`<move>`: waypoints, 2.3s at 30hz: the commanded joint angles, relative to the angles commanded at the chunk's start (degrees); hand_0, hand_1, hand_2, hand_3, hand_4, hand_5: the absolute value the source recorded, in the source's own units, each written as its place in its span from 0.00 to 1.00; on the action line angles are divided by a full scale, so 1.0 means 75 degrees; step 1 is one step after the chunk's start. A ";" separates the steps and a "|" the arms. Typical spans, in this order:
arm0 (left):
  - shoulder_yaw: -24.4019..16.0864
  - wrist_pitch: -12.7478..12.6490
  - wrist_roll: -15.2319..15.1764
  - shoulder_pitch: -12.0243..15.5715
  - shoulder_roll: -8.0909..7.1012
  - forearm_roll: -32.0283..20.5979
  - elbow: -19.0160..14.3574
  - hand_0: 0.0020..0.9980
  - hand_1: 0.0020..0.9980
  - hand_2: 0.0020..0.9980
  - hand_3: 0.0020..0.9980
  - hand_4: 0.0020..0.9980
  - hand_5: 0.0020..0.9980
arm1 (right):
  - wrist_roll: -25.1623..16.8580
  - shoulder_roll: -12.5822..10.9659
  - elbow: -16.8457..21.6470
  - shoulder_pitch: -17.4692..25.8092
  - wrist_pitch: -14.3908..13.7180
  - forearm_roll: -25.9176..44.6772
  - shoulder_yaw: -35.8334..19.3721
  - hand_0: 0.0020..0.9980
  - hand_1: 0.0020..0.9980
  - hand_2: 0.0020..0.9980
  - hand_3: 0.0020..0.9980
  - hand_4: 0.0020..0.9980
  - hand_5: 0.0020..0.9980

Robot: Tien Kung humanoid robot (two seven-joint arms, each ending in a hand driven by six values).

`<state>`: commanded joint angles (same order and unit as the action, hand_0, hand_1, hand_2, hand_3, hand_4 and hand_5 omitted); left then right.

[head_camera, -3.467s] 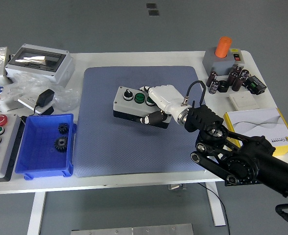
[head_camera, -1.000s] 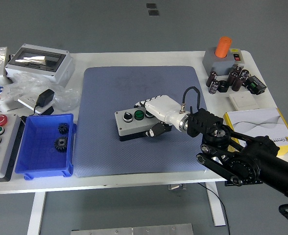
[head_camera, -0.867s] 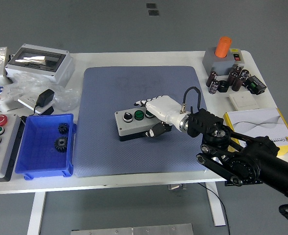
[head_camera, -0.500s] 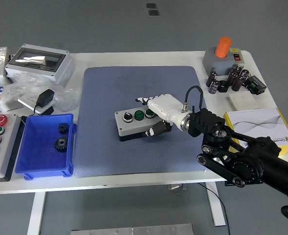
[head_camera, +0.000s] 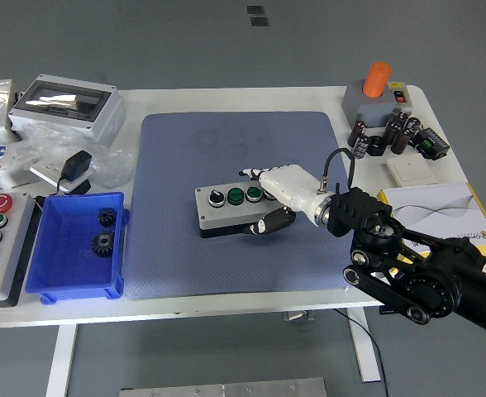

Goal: Pick up the button,place it on the desk,press the button,press the button

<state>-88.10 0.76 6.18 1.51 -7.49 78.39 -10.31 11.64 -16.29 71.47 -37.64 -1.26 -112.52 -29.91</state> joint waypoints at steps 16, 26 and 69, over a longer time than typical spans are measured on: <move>0.0094 -0.0032 -0.0021 0.0003 0.0011 -0.0110 0.0000 0.74 0.74 0.68 0.82 0.66 0.16 | 0.0008 -0.0283 0.0630 0.0223 -0.0108 0.0232 -0.0576 0.66 0.74 0.83 0.95 1.00 0.50; -0.0019 -0.0039 0.0004 0.0069 -0.0021 -0.0085 0.0000 0.74 0.74 0.68 0.82 0.66 0.16 | 0.0775 -0.1793 0.2180 0.0276 0.0855 0.0395 -0.1958 0.66 0.74 0.84 0.96 1.00 0.51; -0.0482 -0.0039 0.0159 0.0077 -0.0089 0.0416 0.0000 0.73 0.74 0.68 0.82 0.67 0.17 | 0.1618 -0.2238 0.3066 -0.0613 0.3098 0.2334 -0.0209 0.42 0.50 0.29 1.00 0.18 0.00</move>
<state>-91.72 0.47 7.37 2.09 -8.16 81.51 -10.31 23.78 -33.08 94.47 -42.24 21.97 -95.01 -31.48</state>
